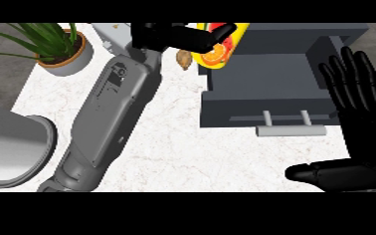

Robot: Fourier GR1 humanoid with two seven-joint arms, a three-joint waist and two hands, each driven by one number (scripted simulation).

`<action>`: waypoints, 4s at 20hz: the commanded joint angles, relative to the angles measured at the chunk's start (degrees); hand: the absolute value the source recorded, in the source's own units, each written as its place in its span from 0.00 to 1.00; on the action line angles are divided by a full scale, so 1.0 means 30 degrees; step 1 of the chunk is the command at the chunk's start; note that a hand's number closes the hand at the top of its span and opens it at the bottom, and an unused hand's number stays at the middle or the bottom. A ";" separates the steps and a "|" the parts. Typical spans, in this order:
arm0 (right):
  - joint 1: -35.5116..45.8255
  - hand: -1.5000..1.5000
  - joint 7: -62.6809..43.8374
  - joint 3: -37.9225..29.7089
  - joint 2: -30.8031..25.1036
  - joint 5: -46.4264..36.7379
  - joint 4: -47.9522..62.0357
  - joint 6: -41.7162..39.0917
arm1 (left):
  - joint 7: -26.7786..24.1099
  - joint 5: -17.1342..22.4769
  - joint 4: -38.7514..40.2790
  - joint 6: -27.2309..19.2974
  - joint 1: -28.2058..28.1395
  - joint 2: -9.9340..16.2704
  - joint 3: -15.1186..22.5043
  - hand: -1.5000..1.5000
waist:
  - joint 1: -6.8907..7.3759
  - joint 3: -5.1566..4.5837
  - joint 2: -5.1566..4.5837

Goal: Pick up the cup, place it into the drawer and close the drawer

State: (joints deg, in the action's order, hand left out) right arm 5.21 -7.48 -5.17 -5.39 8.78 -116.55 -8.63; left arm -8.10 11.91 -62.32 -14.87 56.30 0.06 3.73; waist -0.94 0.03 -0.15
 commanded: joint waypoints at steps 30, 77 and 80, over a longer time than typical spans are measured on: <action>0.0071 0.00 0.0518 0.0790 0.0049 0.0058 0.0342 -0.0859 | -0.4143 0.6999 1.3329 -0.3572 0.5919 -0.0018 0.8930 1.00 | -0.1486 0.0023 -0.0360; -0.1682 1.00 0.1137 0.2323 -0.2950 -0.5865 0.0826 -0.3941 | -0.2389 1.1995 -0.6846 -0.2420 -0.9213 0.9221 0.5975 0.00 | 0.0901 -0.0003 0.0177; -0.0659 1.00 0.2591 0.2637 -0.4674 -0.7820 0.1460 -0.4793 | -0.3435 1.2306 -0.6142 -0.0896 -1.0174 0.9381 0.5141 0.00 | 0.0800 -0.0012 0.0092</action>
State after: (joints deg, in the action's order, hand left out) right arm 2.49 -3.76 0.28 -16.69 -7.53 -113.95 -21.91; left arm -17.97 47.86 -77.26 -20.47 31.26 25.81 20.77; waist 1.49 0.00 0.24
